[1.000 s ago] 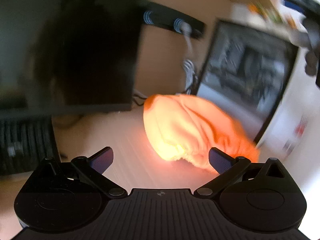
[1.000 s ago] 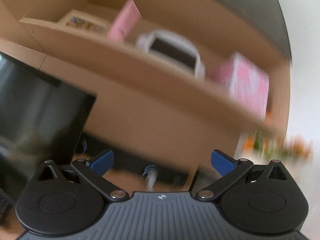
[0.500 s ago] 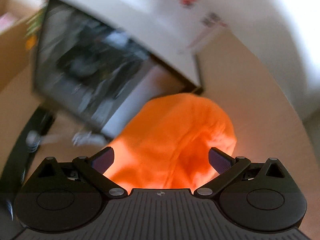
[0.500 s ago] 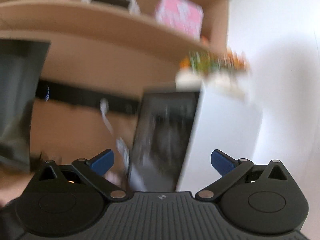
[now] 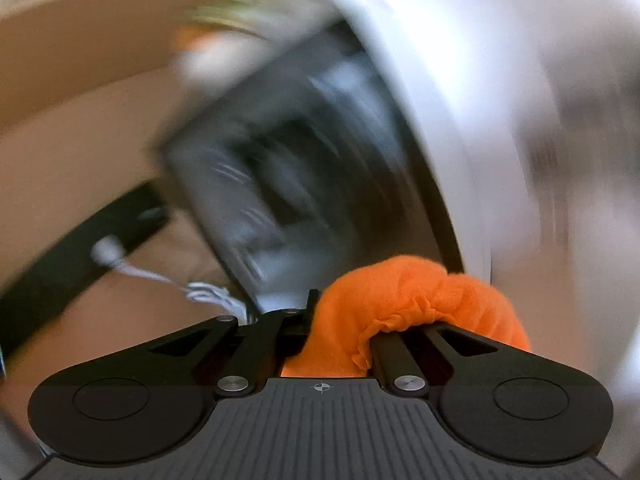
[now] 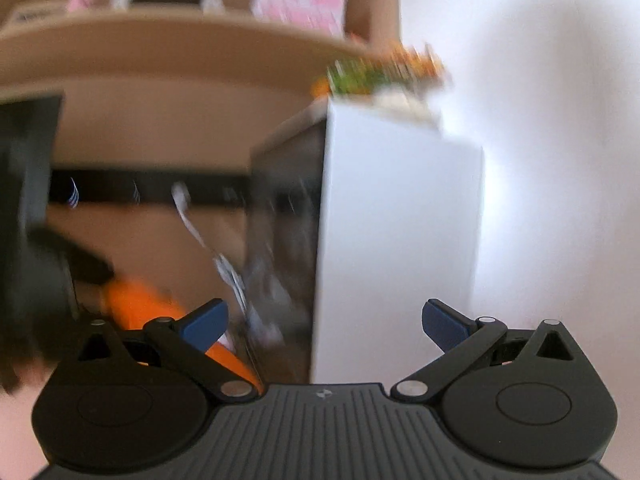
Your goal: Fold clothes
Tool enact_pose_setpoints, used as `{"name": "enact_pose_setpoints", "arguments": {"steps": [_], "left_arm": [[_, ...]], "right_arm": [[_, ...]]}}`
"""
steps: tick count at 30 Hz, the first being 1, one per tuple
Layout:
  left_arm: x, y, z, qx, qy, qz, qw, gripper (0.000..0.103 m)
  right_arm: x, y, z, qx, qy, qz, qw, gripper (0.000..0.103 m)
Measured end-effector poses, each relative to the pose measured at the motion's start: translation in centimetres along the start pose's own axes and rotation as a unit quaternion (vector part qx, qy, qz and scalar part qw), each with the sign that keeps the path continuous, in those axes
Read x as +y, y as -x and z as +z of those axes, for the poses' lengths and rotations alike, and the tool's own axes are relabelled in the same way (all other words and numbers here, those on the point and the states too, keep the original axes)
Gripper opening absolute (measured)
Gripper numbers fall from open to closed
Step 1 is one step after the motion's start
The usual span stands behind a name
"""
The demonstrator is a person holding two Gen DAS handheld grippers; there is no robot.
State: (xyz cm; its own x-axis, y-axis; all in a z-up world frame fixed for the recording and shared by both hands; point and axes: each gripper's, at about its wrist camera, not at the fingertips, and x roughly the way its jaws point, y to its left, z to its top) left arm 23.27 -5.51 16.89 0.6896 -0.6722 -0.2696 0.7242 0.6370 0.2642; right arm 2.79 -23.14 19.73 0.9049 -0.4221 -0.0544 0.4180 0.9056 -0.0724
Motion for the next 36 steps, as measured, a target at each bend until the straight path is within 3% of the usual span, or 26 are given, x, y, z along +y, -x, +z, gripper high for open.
{"name": "enact_pose_setpoints", "arguments": {"steps": [1,4,7,9,12,14,17,18,20,21,24,25,26,27,28,31,33,35,36], "left_arm": [[2.4,1.7,1.9,-0.021,0.052,0.01,0.9984,0.003],[8.1,6.0,1.8,-0.031,0.176,0.025,0.9836,0.003],[12.6,9.8,0.6,-0.028,0.278,0.042,0.9592,0.003],[13.3,10.8,-2.2,0.004,0.302,0.065,0.951,0.003],[13.8,12.4,-6.8,0.055,0.329,0.113,0.936,0.003],[15.0,13.9,-10.1,0.081,0.361,0.151,0.9168,0.003],[16.7,17.1,-15.5,0.115,0.407,0.226,0.8774,0.003],[17.2,18.1,-17.3,0.127,0.424,0.246,0.8622,0.003],[17.8,19.8,-20.8,0.151,0.454,0.278,0.8329,0.003],[18.1,20.4,-22.4,0.162,0.468,0.289,0.8194,0.004],[17.6,21.2,-25.5,0.179,0.485,0.301,0.8012,0.012],[17.5,21.3,-25.9,0.179,0.487,0.302,0.7995,0.023],[17.4,21.5,-26.2,0.179,0.49,0.304,0.7975,0.042],[17.3,21.8,-26.1,0.179,0.487,0.307,0.7979,0.051],[17.3,22.2,-26.1,0.179,0.483,0.311,0.7986,0.058],[16.8,23.1,-25.6,0.18,0.477,0.308,0.8032,0.065],[16.3,23.6,-25.3,0.18,0.475,0.301,0.8072,0.078],[15.7,24.1,-24.9,0.181,0.472,0.294,0.8111,0.082],[15.5,24.3,-24.7,0.181,0.471,0.29,0.813,0.083]], "right_arm": [[0.5,0.1,0.5,-0.018,0.001,0.016,1.0,0.103],[2.4,-0.1,1.3,-0.046,0.013,0.07,0.996,0.103],[4.7,-1.7,0.3,-0.01,0.033,0.137,0.99,0.103],[6.3,-2.6,-1.0,0.043,0.049,0.222,0.973,0.103],[10.5,-3.8,-4.6,0.136,0.122,0.332,0.925,0.103],[13.4,-4.4,-7.6,0.184,0.19,0.355,0.897,0.103],[15.5,-5.1,-9.5,0.211,0.23,0.34,0.887,0.103],[15.4,-5.2,-9.4,0.216,0.215,0.351,0.886,0.103],[15.0,-5.8,-8.7,0.242,0.152,0.404,0.869,0.103],[15.0,-6.5,-8.7,0.27,0.118,0.44,0.848,0.103],[16.7,-9.7,-10.9,0.379,0.033,0.507,0.773,0.103],[17.6,-11.0,-12.4,0.421,0.012,0.518,0.744,0.103],[18.6,-11.7,-13.9,0.455,0.006,0.516,0.726,0.103],[19.6,-12.5,-15.5,0.485,0.024,0.492,0.723,0.103],[20.4,-13.4,-16.1,0.492,0.052,0.474,0.728,0.103],[22.3,-16.2,-16.7,0.467,0.143,0.438,0.755,0.103],[24.0,-18.9,-17.3,0.421,0.234,0.373,0.793,0.103],[25.7,-22.6,-17.3,0.352,0.292,0.295,0.839,0.103],[26.6,-24.5,-17.1,0.318,0.317,0.236,0.862,0.103]]}}
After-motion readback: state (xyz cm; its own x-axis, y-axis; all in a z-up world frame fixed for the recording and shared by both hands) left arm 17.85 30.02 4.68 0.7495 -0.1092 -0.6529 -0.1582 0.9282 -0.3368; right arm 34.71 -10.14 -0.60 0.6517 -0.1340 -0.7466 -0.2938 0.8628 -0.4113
